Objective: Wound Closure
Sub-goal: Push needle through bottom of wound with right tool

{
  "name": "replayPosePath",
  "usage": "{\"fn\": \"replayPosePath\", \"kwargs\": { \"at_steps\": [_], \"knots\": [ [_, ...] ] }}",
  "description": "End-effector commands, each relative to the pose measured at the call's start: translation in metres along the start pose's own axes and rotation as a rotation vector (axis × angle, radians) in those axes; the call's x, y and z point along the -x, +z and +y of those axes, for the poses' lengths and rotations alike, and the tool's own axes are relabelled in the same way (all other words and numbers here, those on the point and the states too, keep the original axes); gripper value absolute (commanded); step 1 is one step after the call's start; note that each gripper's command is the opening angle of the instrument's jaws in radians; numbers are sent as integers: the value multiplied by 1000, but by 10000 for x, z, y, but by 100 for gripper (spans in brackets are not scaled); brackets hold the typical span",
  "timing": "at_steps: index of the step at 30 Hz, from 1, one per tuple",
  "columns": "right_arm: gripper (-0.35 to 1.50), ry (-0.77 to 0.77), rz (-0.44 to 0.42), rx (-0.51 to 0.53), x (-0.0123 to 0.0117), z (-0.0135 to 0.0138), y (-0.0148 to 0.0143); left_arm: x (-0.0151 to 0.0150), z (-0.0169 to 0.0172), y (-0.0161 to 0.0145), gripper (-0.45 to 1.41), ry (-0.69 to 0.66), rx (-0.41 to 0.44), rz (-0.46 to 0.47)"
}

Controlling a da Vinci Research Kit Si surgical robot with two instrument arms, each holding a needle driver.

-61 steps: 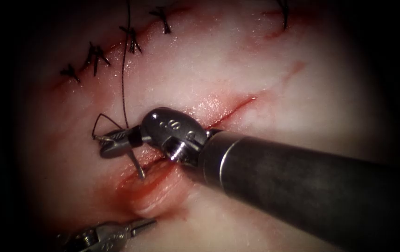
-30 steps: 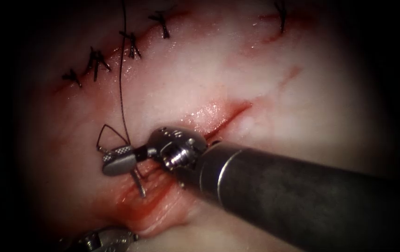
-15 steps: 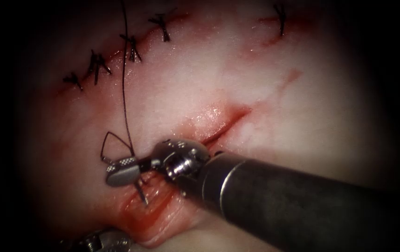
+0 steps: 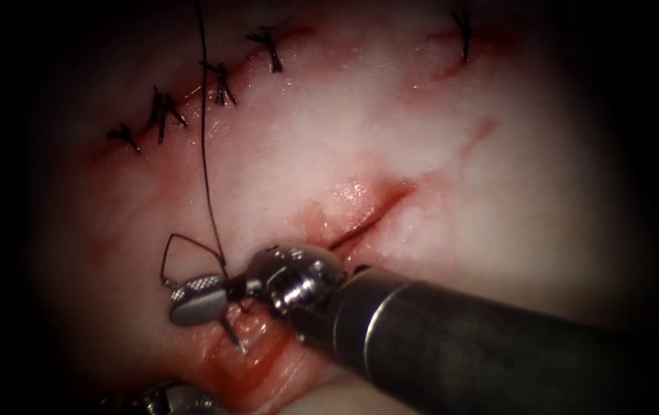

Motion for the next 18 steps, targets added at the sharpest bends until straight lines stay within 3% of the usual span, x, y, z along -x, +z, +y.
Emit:
{"fn": "replayPosePath", "kwargs": {
  "at_steps": [1,9,18],
  "knots": [
    [-35,-1,-2,-2,-1,2,5,0,-1,8,-23,1,0,1],
    [-35,22,-3,-19,18,-7,6,0,-3,8,-25,-1,-1,-1],
    [-35,36,5,-23,22,-31,-2,-2,-5,7,-25,-2,-2,-3]
  ]
}}
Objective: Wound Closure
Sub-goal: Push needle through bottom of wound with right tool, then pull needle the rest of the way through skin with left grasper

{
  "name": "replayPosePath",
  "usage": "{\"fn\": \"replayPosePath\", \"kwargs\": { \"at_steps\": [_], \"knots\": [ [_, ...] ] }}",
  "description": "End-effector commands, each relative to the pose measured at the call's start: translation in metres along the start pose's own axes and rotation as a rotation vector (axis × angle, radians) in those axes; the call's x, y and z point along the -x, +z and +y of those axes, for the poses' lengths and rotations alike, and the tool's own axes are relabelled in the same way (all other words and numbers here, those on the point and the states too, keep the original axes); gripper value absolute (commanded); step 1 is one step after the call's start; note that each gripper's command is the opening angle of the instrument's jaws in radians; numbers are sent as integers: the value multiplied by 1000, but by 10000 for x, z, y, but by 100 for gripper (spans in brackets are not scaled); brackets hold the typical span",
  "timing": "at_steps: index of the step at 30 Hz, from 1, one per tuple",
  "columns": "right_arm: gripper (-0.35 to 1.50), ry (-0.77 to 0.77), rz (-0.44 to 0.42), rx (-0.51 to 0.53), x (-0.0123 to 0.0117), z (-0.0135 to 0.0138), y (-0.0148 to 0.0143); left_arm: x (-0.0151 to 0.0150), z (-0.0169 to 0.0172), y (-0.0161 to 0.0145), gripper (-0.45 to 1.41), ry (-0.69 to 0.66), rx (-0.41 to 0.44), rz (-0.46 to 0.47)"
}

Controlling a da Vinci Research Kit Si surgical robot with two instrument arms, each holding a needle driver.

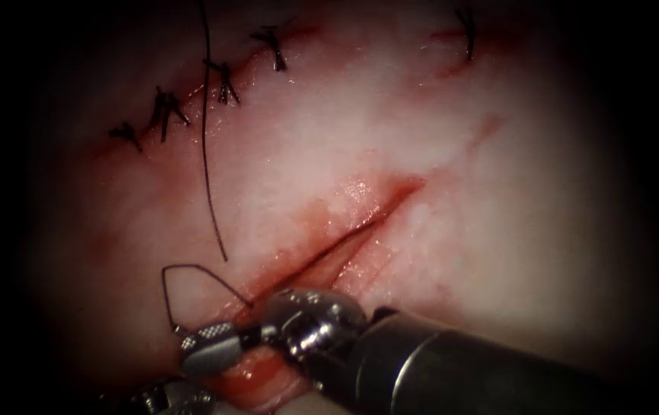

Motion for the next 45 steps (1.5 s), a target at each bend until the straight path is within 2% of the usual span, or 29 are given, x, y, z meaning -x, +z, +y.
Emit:
{"fn": "replayPosePath", "kwargs": {
  "at_steps": [1,6,9,10,11,12,13,14,18,21,27,30,34,36,38,42,44,45],
  "knots": [
    [-35,-4,3,-2,-3,-1,8,0,-1,8,-25,1,0,1],
    [-35,-14,13,7,-4,-3,11,0,-1,9,-25,1,-1,1],
    [-35,-9,62,36,-18,3,13,-1,0,9,-25,0,-1,0],
    [-35,-40,92,40,-30,7,10,-1,1,8,-25,0,-1,0],
    [-35,-40,92,40,-30,7,10,-1,1,8,-25,0,-1,0],
    [-11,-76,135,48,-40,9,8,-1,1,7,-25,0,-1,0],
    [39,-108,166,58,-48,11,6,-1,2,6,-25,0,-1,0],
    [58,-128,182,55,-56,13,3,-1,2,5,-25,1,-1,0],
    [98,-217,222,76,-91,23,-15,-1,4,2,-25,1,0,0],
    [110,-305,237,98,-119,31,-32,-3,7,-2,-23,0,-4,1],
    [113,-416,276,155,-173,53,-69,-8,8,-7,-15,5,-35,38],
    [115,-420,281,161,-184,59,-79,-11,6,-11,-10,20,-59,71],
    [117,-458,267,167,-187,60,-88,-18,1,-18,2,52,-110,134],
    [115,-454,257,170,-186,56,-93,-22,0,-24,2,66,-134,161],
    [102,-451,252,166,-184,52,-98,-25,-2,-29,2,70,-151,180],
    [91,-463,240,161,-180,45,-108,-33,-4,-34,2,103,-206,223],
    [68,-474,228,159,-175,42,-116,-41,-6,-35,2,126,-234,265],
    [68,-474,228,159,-175,42,-116,-41,-6,-35,2,126,-234,265]
  ]
}}
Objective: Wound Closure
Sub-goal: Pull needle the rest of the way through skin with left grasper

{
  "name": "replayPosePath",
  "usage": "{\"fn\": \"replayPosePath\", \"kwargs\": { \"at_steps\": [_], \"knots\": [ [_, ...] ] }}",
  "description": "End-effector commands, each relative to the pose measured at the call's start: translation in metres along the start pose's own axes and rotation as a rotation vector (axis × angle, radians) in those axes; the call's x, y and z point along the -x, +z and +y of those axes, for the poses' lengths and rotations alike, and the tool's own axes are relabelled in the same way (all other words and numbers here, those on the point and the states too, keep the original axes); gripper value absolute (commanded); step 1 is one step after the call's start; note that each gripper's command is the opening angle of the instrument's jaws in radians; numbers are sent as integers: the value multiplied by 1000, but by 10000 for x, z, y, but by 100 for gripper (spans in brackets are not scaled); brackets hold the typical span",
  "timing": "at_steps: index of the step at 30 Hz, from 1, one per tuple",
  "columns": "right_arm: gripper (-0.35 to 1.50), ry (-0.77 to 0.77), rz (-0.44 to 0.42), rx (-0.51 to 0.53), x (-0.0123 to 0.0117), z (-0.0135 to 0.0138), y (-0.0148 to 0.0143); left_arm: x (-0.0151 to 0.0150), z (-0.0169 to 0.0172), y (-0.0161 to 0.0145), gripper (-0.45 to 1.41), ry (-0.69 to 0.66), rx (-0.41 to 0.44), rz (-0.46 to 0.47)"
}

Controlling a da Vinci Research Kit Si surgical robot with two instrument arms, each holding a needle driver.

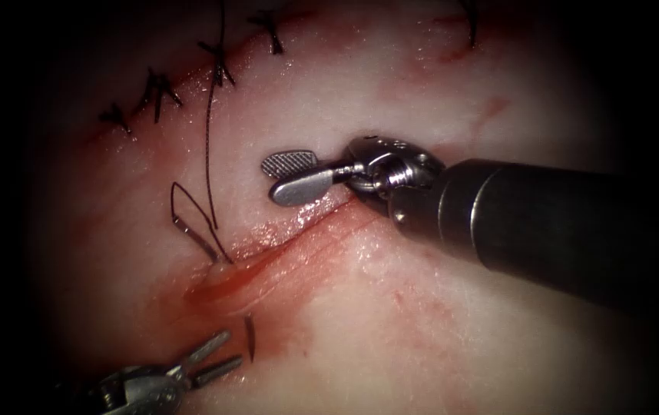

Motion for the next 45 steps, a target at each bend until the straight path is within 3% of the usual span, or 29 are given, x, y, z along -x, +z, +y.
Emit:
{"fn": "replayPosePath", "kwargs": {
  "at_steps": [1,2,3,11,21,31,35,36,37,40,42,43,45],
  "knots": [
    [56,-9,-1,-4,0,3,1,-2,-1,9,4,9,-13,19],
    [43,-14,0,-13,0,2,-4,-5,-2,9,5,16,-19,33],
    [41,-13,0,-16,1,1,-7,-8,-3,9,5,23,-30,44],
    [41,-15,-3,-15,3,-6,-30,-41,-11,12,17,89,-49,86],
    [46,-20,5,-22,12,-12,-28,-23,6,36,22,126,5,36],
    [59,-20,13,-30,18,-23,-28,-16,-3,44,31,123,14,41],
    [65,-20,14,-33,21,-29,-30,-17,-5,44,10,122,18,39],
    [61,-19,15,-36,22,-31,-31,-17,-5,45,-8,121,23,47],
    [53,-30,19,-43,24,-37,-35,-17,-6,45,-45,121,46,77],
    [44,-57,16,-51,26,-45,-43,-18,-9,45,-45,132,91,140],
    [1,-269,6,-74,29,-53,-54,-18,-14,45,-45,134,119,176],
    [-35,-411,-1,-81,32,-56,-59,-19,-16,44,-45,137,134,196],
    [-35,-484,-8,-79,33,-57,-60,-20,-17,44,-45,119,143,205]
  ]
}}
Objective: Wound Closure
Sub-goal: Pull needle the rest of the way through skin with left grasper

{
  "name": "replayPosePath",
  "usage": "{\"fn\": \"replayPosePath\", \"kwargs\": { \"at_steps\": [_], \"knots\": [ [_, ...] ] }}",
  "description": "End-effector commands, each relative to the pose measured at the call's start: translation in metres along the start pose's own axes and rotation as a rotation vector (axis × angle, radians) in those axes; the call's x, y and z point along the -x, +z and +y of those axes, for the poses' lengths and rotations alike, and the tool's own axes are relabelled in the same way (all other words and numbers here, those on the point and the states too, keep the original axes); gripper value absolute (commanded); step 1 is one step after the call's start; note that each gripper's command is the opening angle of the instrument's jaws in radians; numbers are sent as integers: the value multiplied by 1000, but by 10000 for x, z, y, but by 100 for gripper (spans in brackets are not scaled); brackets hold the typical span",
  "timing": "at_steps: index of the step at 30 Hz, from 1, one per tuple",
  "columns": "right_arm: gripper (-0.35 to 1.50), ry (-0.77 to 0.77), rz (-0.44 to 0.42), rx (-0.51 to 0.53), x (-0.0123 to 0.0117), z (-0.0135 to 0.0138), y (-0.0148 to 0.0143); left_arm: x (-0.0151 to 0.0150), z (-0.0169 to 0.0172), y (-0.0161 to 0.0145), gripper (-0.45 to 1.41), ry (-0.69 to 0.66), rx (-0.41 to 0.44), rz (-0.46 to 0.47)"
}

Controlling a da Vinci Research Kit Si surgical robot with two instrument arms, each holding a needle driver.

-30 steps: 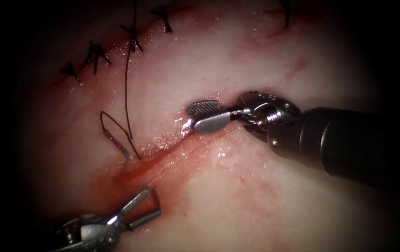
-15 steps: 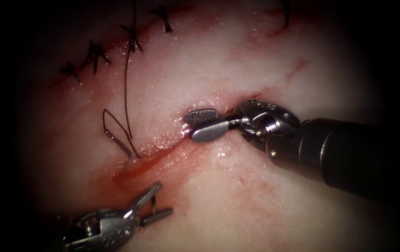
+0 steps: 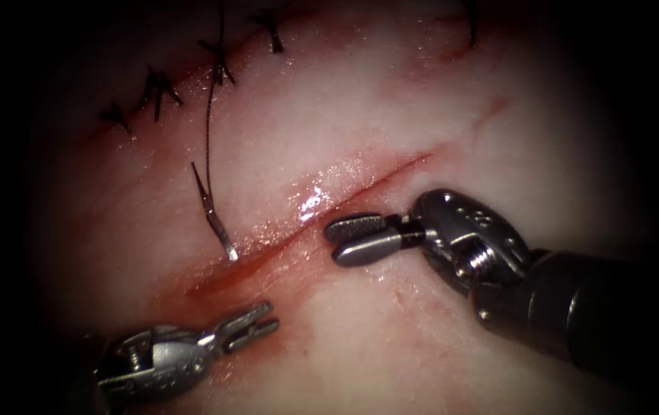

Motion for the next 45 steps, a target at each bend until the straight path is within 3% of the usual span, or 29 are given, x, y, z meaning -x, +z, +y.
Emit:
{"fn": "replayPosePath", "kwargs": {
  "at_steps": [1,2,3,6,7,9,11,12,13,20,24,27,37,45],
  "knots": [
    [-35,-83,-28,-3,15,3,3,3,-1,7,-45,-35,10,20],
    [-35,-153,-89,-49,24,0,5,2,-2,5,-45,-123,41,79],
    [-35,-153,-89,-49,24,0,5,2,-2,5,-45,-123,41,79],
    [-35,-277,-147,-87,40,-2,15,0,-1,2,-45,-305,118,186],
    [7,-323,-163,-96,51,-2,24,-1,-1,-1,-45,-405,160,243],
    [66,-383,-162,-89,63,-1,39,-3,-1,-7,-45,-490,209,290],
    [99,-417,-161,-78,66,3,49,-6,0,-11,-45,-556,232,318],
    [99,-417,-161,-78,66,3,49,-6,0,-11,-45,-556,232,318],
    [125,-449,-164,-45,67,7,57,-9,1,-14,-45,-615,252,335],
    [128,-503,-300,-49,85,15,66,-20,1,-27,-45,-786,318,375],
    [126,-521,-367,-50,101,21,61,-29,0,-34,-45,-869,334,392],
    [123,-568,-439,-3,117,33,50,-42,4,-42,-45,-955,400,414],
    [111,-604,-513,38,120,50,43,-65,11,-60,-45,-1030,508,450],
    [110,-612,-572,100,123,72,37,-100,14,-90,-45,-990,563,517]
  ]
}}
